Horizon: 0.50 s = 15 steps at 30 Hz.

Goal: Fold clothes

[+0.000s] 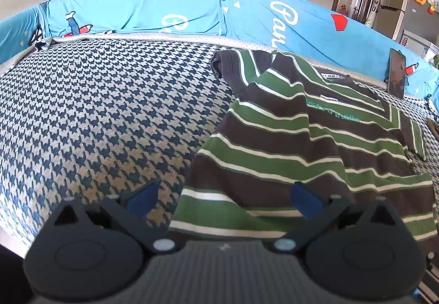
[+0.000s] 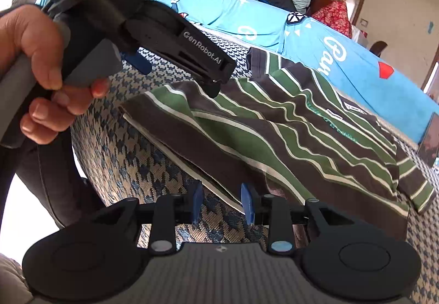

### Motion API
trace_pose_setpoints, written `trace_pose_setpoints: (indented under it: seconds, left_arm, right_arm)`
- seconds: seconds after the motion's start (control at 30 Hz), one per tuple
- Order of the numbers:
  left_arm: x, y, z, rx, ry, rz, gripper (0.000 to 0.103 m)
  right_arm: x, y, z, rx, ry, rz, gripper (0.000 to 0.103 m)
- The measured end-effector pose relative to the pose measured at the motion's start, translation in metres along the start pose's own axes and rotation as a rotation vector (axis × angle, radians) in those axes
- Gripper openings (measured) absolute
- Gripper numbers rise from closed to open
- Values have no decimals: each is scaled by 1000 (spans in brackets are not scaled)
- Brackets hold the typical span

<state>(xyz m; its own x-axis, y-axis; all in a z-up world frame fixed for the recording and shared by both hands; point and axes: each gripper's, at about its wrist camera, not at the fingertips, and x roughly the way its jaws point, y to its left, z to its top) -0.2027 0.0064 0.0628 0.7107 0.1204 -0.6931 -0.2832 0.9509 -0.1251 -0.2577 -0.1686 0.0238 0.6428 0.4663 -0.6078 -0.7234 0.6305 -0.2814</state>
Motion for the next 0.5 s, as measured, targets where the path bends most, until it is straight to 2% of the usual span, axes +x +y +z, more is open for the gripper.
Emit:
trace_pose_setpoints:
  seconds: [0.13, 0.4, 0.5]
  left_arm:
    - [1, 5, 1, -19, 8, -4, 103]
    - [4, 9, 0, -46, 21, -8, 103]
    - [4, 8, 0, -43, 20, -5, 103]
  right_arm:
    - [9, 12, 1, -113, 7, -39, 38]
    - [22, 32, 2, -286, -18, -67, 38]
    - [26, 33, 2, -294, -30, -66, 37]
